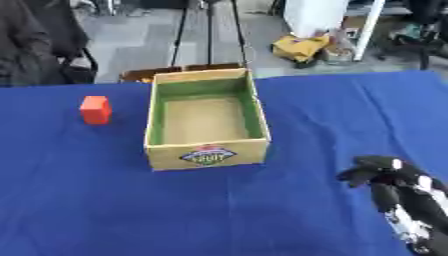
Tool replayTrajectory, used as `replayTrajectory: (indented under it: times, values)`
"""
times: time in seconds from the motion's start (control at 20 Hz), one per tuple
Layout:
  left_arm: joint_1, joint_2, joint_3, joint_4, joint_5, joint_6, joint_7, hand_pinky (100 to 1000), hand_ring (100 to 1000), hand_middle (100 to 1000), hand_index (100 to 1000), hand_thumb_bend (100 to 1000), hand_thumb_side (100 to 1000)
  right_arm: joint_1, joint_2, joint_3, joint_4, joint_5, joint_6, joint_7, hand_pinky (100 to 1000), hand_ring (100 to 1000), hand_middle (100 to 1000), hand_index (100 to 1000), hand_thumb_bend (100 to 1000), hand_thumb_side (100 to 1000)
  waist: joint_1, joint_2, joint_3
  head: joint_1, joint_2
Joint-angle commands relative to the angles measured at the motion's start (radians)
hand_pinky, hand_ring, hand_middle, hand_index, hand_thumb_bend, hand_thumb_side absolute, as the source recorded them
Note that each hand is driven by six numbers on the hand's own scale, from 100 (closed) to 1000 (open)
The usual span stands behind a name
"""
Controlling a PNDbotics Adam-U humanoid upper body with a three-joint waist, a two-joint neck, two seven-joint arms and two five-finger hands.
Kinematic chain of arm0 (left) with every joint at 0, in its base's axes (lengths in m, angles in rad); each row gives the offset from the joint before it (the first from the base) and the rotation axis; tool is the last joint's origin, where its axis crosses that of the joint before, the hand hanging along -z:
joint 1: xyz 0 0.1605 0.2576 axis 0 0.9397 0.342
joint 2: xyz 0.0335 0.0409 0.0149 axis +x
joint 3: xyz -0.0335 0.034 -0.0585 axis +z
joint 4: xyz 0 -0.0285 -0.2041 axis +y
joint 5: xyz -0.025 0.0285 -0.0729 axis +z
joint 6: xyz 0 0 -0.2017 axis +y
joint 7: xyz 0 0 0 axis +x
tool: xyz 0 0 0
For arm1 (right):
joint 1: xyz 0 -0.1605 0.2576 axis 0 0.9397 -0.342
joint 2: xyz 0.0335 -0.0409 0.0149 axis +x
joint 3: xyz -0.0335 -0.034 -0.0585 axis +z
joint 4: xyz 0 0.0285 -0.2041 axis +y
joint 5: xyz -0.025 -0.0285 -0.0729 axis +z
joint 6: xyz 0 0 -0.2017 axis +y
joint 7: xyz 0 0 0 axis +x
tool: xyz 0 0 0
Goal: Pick up objects on the table and place them in the box.
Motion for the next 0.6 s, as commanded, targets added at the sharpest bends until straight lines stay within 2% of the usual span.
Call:
replayTrajectory:
  times: [0.05, 0.35, 0.6]
  values:
    - [-0.031, 0.098, 0.011, 0.020, -0.042, -0.016, 0.012, 642, 766, 612, 817, 500, 406, -0.005, -0.016, -0.012, -0.005, 0.003, -0.001, -0.001, 797, 718, 550, 811, 100, 462, 0.002, -0.017, -0.002, -0.007, -0.006]
    - [-0.112, 0.201, -0.007, 0.093, -0.099, -0.032, 0.020, 641, 759, 623, 827, 519, 332, -0.006, -0.017, -0.009, -0.005, 0.002, 0.000, 0.003, 798, 718, 550, 811, 100, 464, 0.004, -0.017, -0.007, -0.007, -0.009]
    - [-0.211, 0.264, -0.040, 0.186, -0.149, -0.036, 0.002, 642, 755, 634, 837, 540, 306, -0.007, -0.016, -0.005, -0.004, 0.001, 0.001, 0.006, 798, 718, 549, 811, 100, 466, 0.006, -0.018, -0.016, -0.004, -0.012]
